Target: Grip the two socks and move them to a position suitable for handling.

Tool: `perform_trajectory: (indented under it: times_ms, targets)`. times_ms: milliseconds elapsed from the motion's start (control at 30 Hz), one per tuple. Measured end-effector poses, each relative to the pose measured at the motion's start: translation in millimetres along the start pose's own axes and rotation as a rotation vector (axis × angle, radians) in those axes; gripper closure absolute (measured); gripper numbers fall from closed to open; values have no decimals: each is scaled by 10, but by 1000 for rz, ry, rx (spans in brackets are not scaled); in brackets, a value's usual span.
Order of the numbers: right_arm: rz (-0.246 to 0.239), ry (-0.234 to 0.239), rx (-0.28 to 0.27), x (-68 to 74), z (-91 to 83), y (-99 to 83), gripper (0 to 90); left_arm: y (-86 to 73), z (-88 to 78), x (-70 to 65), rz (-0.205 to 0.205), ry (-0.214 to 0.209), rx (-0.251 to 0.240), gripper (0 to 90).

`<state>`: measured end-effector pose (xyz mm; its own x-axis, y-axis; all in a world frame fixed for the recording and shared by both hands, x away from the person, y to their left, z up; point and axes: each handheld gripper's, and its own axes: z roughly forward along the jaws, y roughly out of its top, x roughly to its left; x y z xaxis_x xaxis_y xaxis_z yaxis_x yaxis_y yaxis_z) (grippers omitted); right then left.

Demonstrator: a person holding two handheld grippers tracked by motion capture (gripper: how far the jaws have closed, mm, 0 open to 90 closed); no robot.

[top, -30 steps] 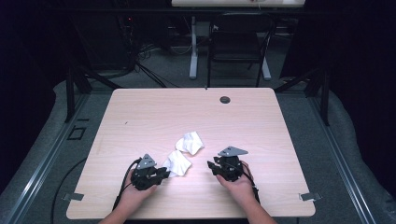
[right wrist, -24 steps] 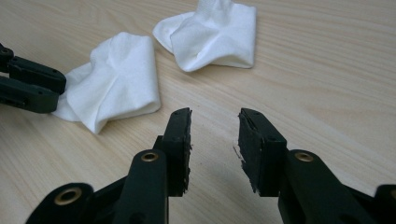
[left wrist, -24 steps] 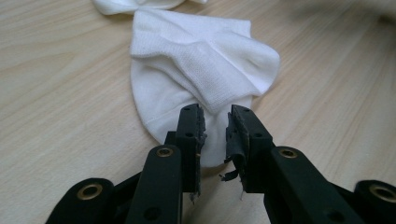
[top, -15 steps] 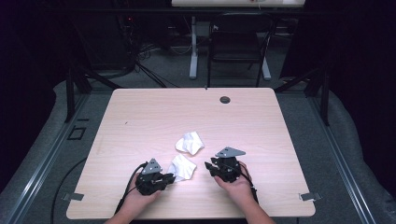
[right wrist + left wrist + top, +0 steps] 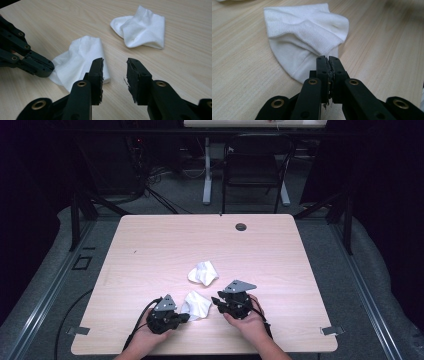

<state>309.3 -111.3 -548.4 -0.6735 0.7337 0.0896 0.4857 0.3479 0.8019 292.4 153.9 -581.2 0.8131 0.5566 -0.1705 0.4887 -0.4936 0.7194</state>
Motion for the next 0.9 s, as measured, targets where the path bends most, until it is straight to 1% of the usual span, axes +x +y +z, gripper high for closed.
perform_trajectory:
  times_ms: [33,100,133,200,233,267,300,367,467,533,633,667,700,733,767,833,900]
  targets:
    - [-7,4,-2,15,-3,13,663,-2,-20,12,-2,4,-11,862]
    - [-12,16,6,44,-1,45,683,0,-84,39,-15,25,-33,807]
    - [-18,29,12,58,7,61,696,2,-117,53,-23,37,-41,803]
    - [-43,46,35,96,39,93,719,1,-173,100,-35,70,-49,777]
    - [-48,55,45,125,62,108,725,-5,-190,128,-50,87,-46,777]
    - [-53,63,48,158,93,122,729,-11,-205,168,-55,107,-38,777]
    - [-61,75,56,188,122,140,734,-19,-217,203,-72,120,-42,777]
    - [-80,100,71,263,194,173,739,-30,-251,271,-104,129,-53,777]
    - [-108,135,91,382,302,189,742,-30,-293,316,-127,138,-70,768]
    - [-123,150,106,452,373,171,737,-31,-318,344,-137,144,-80,751]
    - [-148,164,133,501,453,143,714,-34,-338,370,-144,154,-86,726]
    - [-146,171,137,516,482,128,708,-37,-351,397,-160,163,-93,723]
    - [-153,175,144,521,499,121,703,-37,-361,414,-167,169,-96,716]
    - [-170,173,162,530,521,109,698,-39,-362,423,-174,168,-101,708]
    - [-180,173,168,534,538,101,695,-39,-366,431,-183,167,-104,707]
    - [-186,168,180,557,574,74,694,-40,-366,437,-185,174,-105,706]
    - [-196,161,192,570,599,60,707,-37,-362,429,-185,169,-103,702]
